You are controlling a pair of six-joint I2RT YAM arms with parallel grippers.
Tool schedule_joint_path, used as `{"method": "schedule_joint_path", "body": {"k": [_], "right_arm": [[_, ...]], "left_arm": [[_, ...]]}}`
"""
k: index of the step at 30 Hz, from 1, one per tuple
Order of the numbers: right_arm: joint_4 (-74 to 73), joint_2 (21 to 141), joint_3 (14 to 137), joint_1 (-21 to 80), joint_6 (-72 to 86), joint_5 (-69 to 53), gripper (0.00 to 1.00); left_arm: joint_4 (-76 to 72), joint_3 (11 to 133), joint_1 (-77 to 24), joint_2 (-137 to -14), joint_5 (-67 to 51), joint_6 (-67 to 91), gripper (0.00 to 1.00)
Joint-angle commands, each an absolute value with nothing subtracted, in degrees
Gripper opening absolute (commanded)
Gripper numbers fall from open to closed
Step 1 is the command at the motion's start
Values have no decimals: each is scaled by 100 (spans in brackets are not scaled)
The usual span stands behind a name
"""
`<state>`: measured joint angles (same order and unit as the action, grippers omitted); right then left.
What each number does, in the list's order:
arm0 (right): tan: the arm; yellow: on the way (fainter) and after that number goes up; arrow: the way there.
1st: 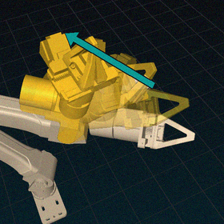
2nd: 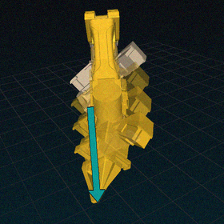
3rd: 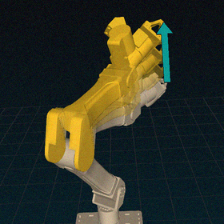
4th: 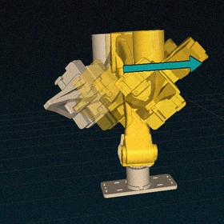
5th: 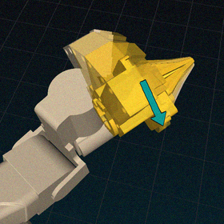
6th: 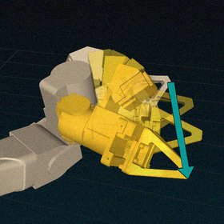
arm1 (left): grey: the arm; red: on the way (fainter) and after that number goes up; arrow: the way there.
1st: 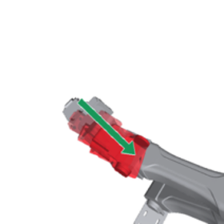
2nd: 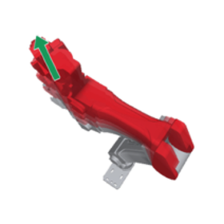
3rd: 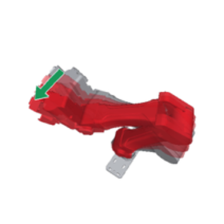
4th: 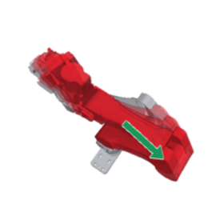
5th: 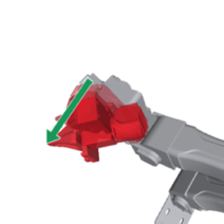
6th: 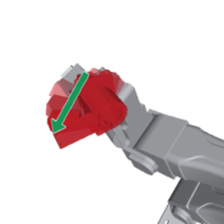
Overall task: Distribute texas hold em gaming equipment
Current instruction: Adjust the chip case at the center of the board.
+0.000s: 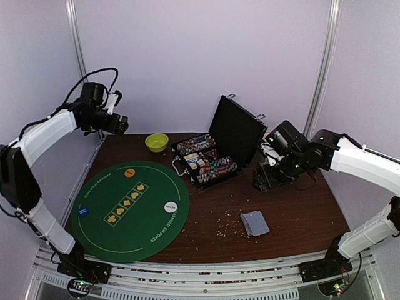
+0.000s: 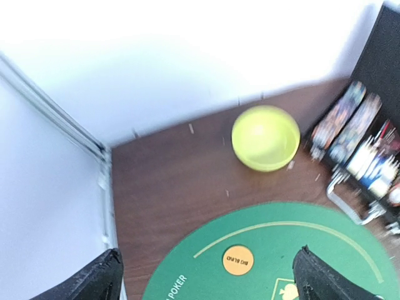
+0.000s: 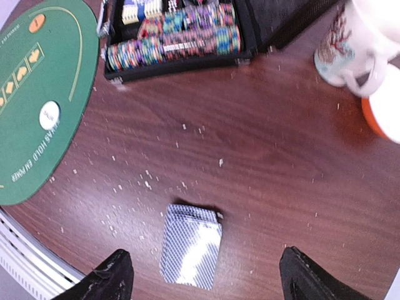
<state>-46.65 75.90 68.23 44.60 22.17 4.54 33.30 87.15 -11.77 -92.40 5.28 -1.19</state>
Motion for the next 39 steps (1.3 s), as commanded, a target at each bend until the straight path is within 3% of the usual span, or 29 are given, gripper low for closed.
{"method": "schedule_joint_path", "body": {"k": [1, 13, 16, 18, 20, 23, 39], "right_arm": [[-4598, 8077, 7610, 4437, 1874, 660, 83], [-4719, 11655, 11350, 4679, 1917, 609, 61], [-4869, 12535, 12027, 4786, 1975, 483, 59], [-4930, 12914, 12364, 4800, 2035, 488, 66], [-4879, 13134, 12483, 4812, 2109, 490, 70], [-4721, 13340, 12479, 4826, 2122, 383, 47], [-4623, 14122, 12729, 4845, 1933, 832, 43]], "left_arm": [[2485, 7795, -1173, -8108, 163, 82, 98], [2742, 6109, -1186, -6706, -851, 381, 98], [2555, 5874, -1187, -6596, -823, 452, 98], [2490, 5770, -1186, -6589, -779, 524, 98], [2416, 5634, -1179, -6576, -798, 606, 98], [2263, 5452, -1299, -6623, -759, 592, 98], [2195, 5358, -1471, -6693, -496, 407, 98]]}}
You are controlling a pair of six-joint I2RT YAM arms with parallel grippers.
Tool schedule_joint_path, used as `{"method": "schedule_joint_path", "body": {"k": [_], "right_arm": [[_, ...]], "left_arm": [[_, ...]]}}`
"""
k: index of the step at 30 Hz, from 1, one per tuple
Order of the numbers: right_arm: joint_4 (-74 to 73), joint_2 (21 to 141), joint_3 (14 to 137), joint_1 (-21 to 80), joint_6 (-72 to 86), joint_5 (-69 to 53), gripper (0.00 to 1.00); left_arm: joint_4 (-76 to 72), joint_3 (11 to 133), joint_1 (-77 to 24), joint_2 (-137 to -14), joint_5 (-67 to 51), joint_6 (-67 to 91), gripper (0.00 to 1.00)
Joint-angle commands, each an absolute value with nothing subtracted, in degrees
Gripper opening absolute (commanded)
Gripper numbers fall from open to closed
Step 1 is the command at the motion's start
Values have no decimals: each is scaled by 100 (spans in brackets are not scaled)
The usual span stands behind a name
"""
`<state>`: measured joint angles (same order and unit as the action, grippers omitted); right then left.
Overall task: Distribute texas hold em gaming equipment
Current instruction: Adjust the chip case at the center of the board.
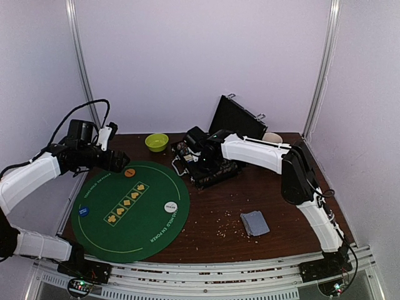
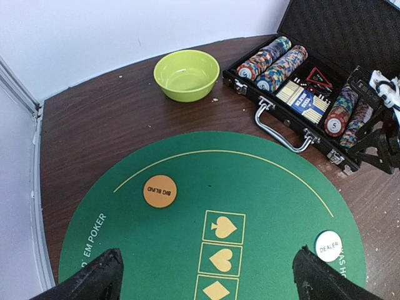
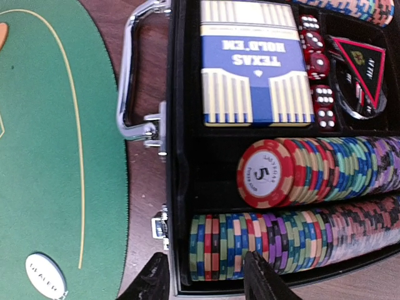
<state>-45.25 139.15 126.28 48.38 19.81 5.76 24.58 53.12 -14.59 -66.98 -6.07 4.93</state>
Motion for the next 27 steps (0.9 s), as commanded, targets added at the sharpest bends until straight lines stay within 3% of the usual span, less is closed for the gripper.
{"method": "schedule_joint_path", "body": {"k": [1, 11, 20, 27], "right_arm": [[-4663, 14128, 12726, 4849, 1907, 909, 43], [-5128, 14145, 12535, 4837, 1751, 1616, 47], [-4853, 14503, 12703, 4907, 1658, 585, 44], [-4800, 14484, 12637, 5005, 1573, 449, 41]], "left_arm": [[2205, 5361, -1473, -6697, -492, 405, 98], [2208, 5378, -1476, -6719, -488, 383, 98], [2218, 5406, -1472, -6764, -472, 363, 98], [2216, 5400, -1476, -6807, -530, 363, 98]]}}
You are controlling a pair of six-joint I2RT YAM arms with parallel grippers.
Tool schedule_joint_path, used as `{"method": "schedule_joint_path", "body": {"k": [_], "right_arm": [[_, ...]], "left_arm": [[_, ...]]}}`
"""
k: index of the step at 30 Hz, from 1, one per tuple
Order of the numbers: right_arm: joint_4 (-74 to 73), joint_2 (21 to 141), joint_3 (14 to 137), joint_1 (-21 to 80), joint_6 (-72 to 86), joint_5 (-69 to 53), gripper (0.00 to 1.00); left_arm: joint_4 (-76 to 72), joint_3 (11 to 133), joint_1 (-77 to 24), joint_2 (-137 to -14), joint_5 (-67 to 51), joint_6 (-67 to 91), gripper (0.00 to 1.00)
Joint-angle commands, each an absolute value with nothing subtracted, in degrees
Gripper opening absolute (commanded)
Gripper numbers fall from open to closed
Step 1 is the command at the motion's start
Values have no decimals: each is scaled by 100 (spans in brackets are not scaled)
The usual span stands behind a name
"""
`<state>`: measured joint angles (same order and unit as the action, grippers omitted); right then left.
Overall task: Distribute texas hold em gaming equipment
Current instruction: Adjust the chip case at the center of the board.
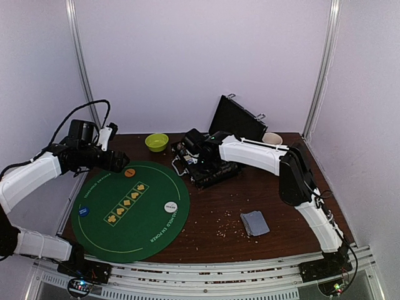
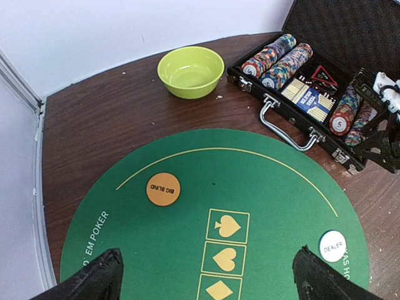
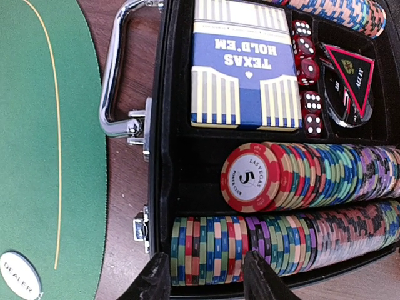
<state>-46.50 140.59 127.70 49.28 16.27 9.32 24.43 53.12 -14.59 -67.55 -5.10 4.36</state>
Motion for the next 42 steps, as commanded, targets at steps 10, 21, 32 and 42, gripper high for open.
{"method": "schedule_joint_path", "body": {"k": [10, 21, 32, 42], "right_arm": [[-5051, 14461, 12437, 4709, 1621, 1263, 49], [-5326, 14538, 12394, 4533, 1618, 1656, 56], [-5464, 14343, 12373, 4489, 1687, 1799, 53], [-5195, 13961, 12249, 4556, 1405, 1453, 35]], "left_arm": [[2198, 5407, -1476, -6852, -596, 363, 98], [2206, 5437, -1476, -6899, -572, 347, 98], [2216, 5421, -1477, -6891, -561, 343, 98], [2215, 5427, -1474, -6894, -562, 335, 98]]}}
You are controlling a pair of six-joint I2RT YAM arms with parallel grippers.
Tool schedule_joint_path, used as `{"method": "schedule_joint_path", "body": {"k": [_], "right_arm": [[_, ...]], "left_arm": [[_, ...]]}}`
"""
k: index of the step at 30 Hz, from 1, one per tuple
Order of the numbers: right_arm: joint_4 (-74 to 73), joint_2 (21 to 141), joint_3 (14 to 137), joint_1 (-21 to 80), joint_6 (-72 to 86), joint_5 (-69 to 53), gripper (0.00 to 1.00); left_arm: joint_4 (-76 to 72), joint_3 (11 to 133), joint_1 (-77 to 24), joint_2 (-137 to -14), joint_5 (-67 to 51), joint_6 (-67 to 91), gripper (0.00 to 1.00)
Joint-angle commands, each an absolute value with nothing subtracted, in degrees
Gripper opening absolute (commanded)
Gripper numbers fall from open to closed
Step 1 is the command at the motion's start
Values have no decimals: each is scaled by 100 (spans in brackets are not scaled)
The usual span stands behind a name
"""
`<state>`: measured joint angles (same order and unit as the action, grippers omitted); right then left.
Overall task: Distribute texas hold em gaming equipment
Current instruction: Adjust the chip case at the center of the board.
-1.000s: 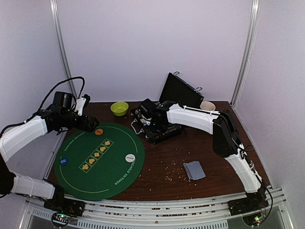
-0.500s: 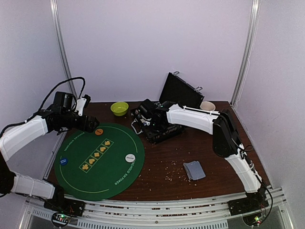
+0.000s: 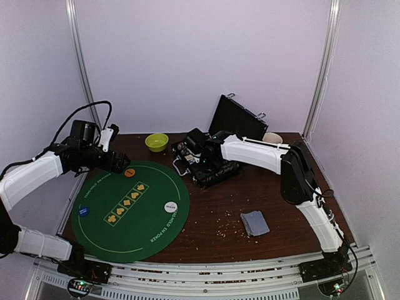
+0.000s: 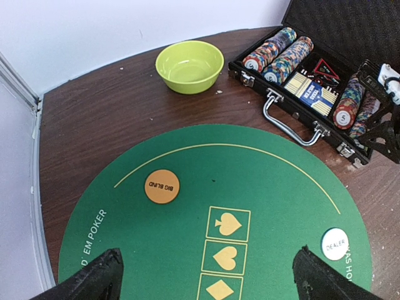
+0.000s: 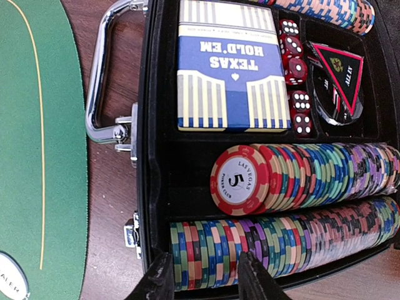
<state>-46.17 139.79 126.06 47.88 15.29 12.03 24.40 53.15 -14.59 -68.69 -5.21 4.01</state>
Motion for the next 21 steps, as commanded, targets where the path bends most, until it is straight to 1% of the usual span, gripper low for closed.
{"method": "schedule_joint_path", "body": {"k": [1, 6, 11, 14, 16, 19, 21], "right_arm": [[-5169, 13938, 12210, 4584, 1354, 1425, 34], [-5057, 13915, 12218, 4841, 1102, 1300, 33], [-4979, 13913, 12041, 4808, 1283, 1270, 38], [-4921, 13905, 11823, 4687, 1395, 1262, 39], [-4829, 13869, 11693, 4640, 1436, 1005, 40], [-4492, 13800, 11301, 4636, 1415, 445, 47], [-4311, 13803, 11141, 4632, 1461, 299, 47]], "left_arm": [[2219, 5425, -1476, -6899, -563, 334, 98], [2221, 5427, -1476, -6925, -592, 326, 98], [2225, 5431, -1477, -6909, -598, 325, 98], [2227, 5418, -1474, -6887, -605, 326, 98], [2224, 5401, -1477, -6884, -597, 330, 98], [2215, 5389, -1477, -6889, -582, 325, 98], [2217, 5401, -1474, -6896, -589, 329, 98]]}}
